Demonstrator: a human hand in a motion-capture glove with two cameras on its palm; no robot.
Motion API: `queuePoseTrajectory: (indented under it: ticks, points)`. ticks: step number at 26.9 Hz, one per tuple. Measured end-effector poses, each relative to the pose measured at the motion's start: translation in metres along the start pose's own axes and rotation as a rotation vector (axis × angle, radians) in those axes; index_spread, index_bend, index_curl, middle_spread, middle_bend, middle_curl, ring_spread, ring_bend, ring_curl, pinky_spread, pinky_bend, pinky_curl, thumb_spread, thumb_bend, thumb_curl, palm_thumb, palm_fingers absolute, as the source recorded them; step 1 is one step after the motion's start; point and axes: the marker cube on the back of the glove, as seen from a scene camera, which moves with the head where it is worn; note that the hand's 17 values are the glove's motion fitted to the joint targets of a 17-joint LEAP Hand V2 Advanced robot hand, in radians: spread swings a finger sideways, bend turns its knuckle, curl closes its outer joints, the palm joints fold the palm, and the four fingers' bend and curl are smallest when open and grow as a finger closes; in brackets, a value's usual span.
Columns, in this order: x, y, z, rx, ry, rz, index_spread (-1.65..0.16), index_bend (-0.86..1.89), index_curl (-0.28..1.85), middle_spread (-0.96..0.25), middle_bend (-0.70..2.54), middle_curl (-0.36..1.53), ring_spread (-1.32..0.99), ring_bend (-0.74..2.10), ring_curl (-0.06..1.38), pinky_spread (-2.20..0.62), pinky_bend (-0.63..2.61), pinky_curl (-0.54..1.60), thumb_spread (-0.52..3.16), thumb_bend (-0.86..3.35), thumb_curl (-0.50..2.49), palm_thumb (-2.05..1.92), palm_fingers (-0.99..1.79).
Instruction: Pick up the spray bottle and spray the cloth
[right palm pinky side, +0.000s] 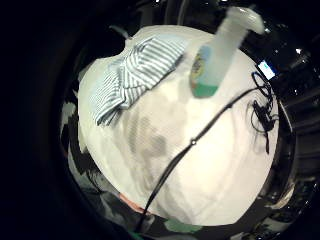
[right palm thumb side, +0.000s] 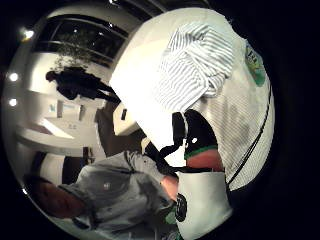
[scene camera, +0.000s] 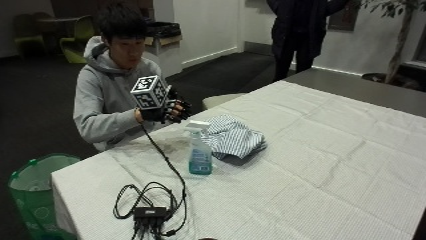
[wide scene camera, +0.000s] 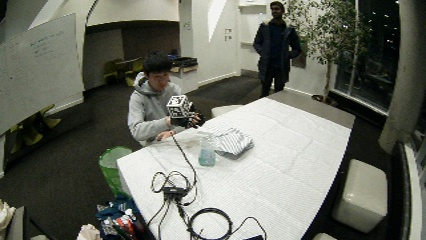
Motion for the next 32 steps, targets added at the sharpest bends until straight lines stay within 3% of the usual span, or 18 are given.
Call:
queuePoseTrajectory:
  ticks: [12, 32]
  points:
    - [0.095, 0.006, -0.016, 0.262, -0.079, 0.168, -0.25, 0.05, 0.06, -0.02, 0.36, 0.2, 0.04, 0.37, 0.19, 0.18, 0.55, 0.25, 0.8, 0.25, 0.2, 0.6, 0.25]
    - [0.139, -0.096, 0.022, 0.346, -0.471, 0.268, -0.28, 0.1, 0.08, 0.01, 0.35, 0.28, 0.05, 0.44, 0.24, 0.2, 0.61, 0.31, 0.93, 0.07, 0.27, 0.66, 0.02]
